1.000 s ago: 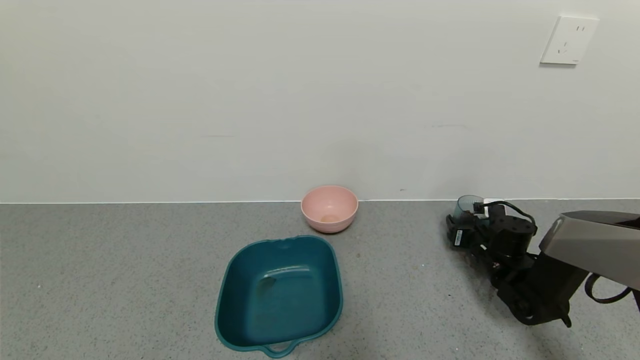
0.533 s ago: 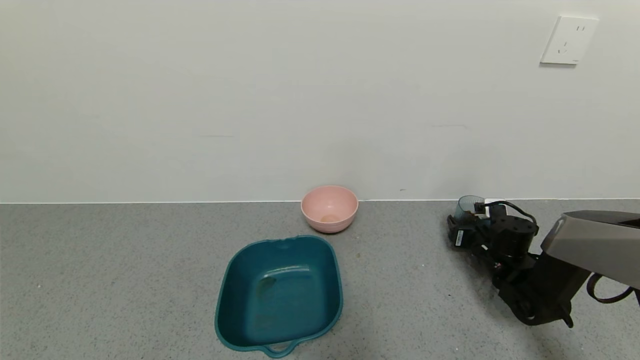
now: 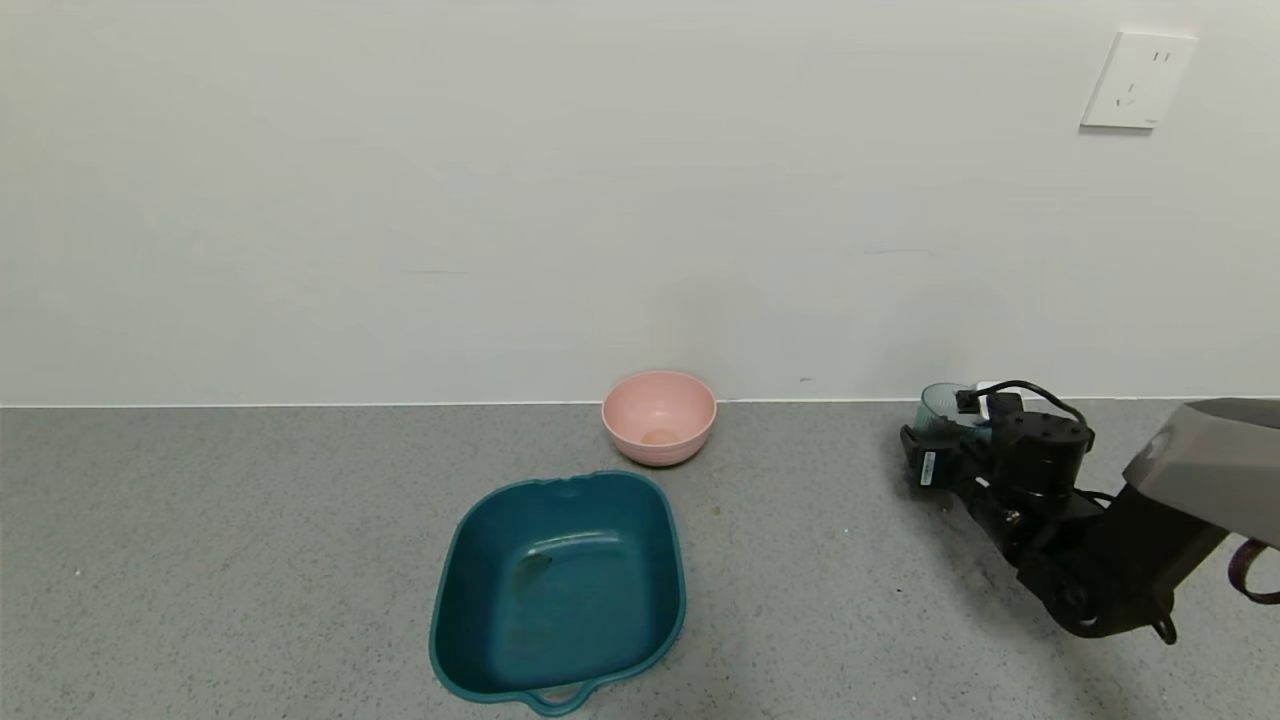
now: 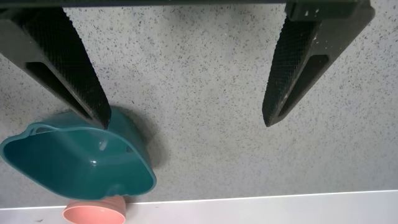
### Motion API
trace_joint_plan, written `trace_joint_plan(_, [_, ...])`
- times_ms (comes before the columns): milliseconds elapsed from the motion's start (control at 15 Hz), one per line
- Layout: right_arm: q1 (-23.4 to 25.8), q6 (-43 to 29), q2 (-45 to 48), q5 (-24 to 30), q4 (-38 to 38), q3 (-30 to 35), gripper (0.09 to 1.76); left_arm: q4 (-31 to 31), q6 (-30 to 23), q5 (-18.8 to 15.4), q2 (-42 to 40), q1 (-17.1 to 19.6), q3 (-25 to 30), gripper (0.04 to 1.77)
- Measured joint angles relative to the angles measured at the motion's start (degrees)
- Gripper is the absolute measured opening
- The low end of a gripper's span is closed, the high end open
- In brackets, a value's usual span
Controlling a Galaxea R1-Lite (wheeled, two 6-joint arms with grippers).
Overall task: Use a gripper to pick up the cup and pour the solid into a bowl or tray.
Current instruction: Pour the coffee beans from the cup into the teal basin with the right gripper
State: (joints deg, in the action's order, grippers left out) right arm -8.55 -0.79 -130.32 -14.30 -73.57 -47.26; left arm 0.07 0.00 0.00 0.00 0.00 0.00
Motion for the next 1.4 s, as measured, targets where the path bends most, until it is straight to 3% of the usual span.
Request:
trace_joint_plan(267, [-1.3, 0.0, 9.2, 2.1, 12.5, -1.1, 1.38, 0.0, 0.0, 0.0, 0.0, 0.0, 0.0, 1.75])
trace_joint_plan(600, [-5.5, 4.4, 19.9, 3.0, 29.6, -7.1, 1.38, 0.0, 0.0, 0.0, 0.0, 0.0, 0.0, 1.75])
trace_joint_plan(1400, [-21.3, 16.5, 26.9, 2.2, 50.5, -19.0, 1.38, 0.0, 0.0, 0.0, 0.0, 0.0, 0.0, 1.75])
